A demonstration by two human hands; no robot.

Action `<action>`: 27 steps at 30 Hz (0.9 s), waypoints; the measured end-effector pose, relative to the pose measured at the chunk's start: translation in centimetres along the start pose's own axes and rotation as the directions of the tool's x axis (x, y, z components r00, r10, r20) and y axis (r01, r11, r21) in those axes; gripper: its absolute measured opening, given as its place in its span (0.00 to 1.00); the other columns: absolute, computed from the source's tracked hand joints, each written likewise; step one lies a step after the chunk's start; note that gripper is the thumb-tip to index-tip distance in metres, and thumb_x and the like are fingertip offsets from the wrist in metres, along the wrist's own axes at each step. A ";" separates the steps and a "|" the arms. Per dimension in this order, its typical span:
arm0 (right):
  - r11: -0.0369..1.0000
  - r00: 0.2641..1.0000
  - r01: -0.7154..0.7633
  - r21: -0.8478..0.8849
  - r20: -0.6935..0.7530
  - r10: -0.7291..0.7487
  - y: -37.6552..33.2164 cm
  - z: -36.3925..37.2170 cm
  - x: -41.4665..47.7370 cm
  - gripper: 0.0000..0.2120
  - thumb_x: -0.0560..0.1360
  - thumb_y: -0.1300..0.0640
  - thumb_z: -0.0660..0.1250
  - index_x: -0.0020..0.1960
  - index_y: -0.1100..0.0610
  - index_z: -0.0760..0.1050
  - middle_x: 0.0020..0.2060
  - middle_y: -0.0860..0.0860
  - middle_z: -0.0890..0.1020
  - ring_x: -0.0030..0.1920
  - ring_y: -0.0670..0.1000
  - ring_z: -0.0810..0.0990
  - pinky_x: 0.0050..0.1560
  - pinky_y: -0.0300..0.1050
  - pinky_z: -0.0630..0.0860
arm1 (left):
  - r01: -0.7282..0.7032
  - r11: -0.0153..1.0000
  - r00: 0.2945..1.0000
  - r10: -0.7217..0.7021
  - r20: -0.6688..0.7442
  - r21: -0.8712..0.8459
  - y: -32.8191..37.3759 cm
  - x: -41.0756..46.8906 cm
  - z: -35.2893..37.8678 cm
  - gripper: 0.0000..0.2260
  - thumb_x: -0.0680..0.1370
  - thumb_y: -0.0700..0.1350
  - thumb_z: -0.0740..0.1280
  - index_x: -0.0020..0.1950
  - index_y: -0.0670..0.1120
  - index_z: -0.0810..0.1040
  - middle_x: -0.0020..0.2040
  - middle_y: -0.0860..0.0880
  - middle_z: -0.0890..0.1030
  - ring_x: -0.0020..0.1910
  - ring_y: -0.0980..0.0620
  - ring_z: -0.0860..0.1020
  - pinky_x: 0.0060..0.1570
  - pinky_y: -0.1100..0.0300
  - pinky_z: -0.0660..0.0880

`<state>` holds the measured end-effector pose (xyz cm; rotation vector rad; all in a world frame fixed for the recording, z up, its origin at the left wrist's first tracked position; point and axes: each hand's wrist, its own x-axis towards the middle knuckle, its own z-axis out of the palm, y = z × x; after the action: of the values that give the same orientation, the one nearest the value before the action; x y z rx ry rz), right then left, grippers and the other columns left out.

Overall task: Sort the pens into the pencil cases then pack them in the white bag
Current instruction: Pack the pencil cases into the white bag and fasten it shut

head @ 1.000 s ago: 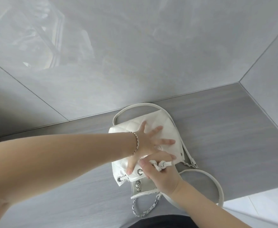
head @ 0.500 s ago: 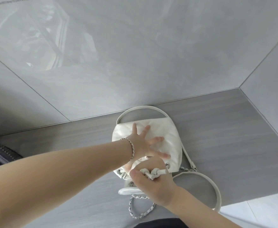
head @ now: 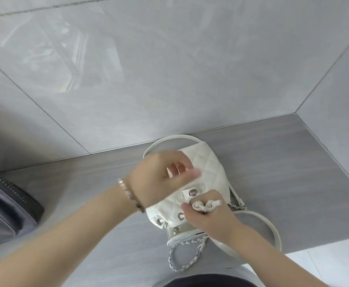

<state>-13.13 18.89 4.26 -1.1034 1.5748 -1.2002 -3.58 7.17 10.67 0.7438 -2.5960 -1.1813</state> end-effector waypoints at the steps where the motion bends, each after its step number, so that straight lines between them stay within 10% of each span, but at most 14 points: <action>1: 1.000 0.999 -0.014 0.020 0.032 0.013 0.1 0.0 0.2 0.21 0.63 0.59 0.62 0.20 0.51 0.53 0.18 0.44 0.57 0.22 0.44 0.56 0.25 0.34 0.55 | -0.038 0.999 0.999 0.037 0.030 0.025 1.1 -0.8 -0.3 0.12 0.64 0.64 0.65 0.38 0.58 0.76 0.35 0.59 0.77 0.37 0.60 0.77 0.36 0.74 0.69; 4: 0.995 0.995 -0.029 -0.091 0.093 0.038 0.1 -0.1 0.4 0.12 0.56 0.58 0.64 0.20 0.49 0.63 0.20 0.42 0.66 0.22 0.41 0.64 0.25 0.32 0.63 | -0.111 0.931 0.990 0.074 0.117 0.347 1.8 -2.4 1.1 0.23 0.60 0.69 0.58 0.48 0.57 0.72 0.38 0.59 0.74 0.33 0.63 0.72 0.32 0.71 0.66; 8: 0.990 0.986 -0.115 -0.082 0.111 0.124 1.0 0.7 0.9 0.15 0.63 0.63 0.60 0.20 0.50 0.67 0.17 0.39 0.70 0.22 0.37 0.67 0.26 0.28 0.62 | -0.166 0.849 0.984 0.174 0.032 0.502 1.0 -2.6 3.3 0.16 0.65 0.64 0.58 0.35 0.53 0.74 0.31 0.57 0.74 0.27 0.58 0.74 0.24 0.76 0.51; 12: 0.986 0.993 -0.052 -0.156 0.096 0.067 0.4 0.8 1.0 0.12 0.66 0.62 0.58 0.29 0.51 0.59 0.22 0.44 0.67 0.26 0.32 0.70 0.29 0.27 0.65 | -0.263 0.773 0.949 0.316 0.010 0.577 0.6 -1.6 4.5 0.12 0.68 0.54 0.58 0.31 0.48 0.73 0.26 0.54 0.73 0.24 0.54 0.74 0.20 0.70 0.60; 18: 0.987 0.994 0.023 -0.160 0.109 -0.005 1.3 -0.1 2.0 0.06 0.64 0.55 0.62 0.32 0.47 0.65 0.32 0.40 0.67 0.34 0.29 0.72 0.38 0.26 0.67 | -0.353 0.805 0.919 0.394 0.016 0.478 0.2 -0.1 4.4 0.12 0.67 0.44 0.57 0.33 0.44 0.78 0.25 0.51 0.77 0.23 0.49 0.75 0.21 0.66 0.72; 23: 0.839 0.993 0.091 -0.537 0.113 -0.035 4.8 -1.1 1.9 0.18 0.64 0.36 0.56 0.54 0.31 0.67 0.56 0.43 0.74 0.66 0.51 0.64 0.66 0.58 0.63 | -0.271 0.902 0.962 0.268 0.056 0.337 -0.1 0.5 4.7 0.10 0.67 0.48 0.56 0.32 0.45 0.72 0.24 0.51 0.72 0.22 0.49 0.71 0.25 0.68 0.66; 27: 0.952 0.994 0.103 -0.289 0.050 -0.092 3.1 -2.2 1.5 0.22 0.64 0.38 0.65 0.54 0.49 0.75 0.52 0.43 0.71 0.52 0.41 0.70 0.54 0.33 0.67 | -0.108 0.985 0.992 0.117 -0.057 0.136 -1.8 0.4 3.9 0.11 0.70 0.56 0.53 0.29 0.55 0.59 0.23 0.54 0.62 0.24 0.56 0.66 0.27 0.69 0.63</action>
<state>-16.08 18.39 1.50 -1.3981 1.7239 -1.0251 -4.77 8.53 6.73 0.6388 -2.6443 -0.9445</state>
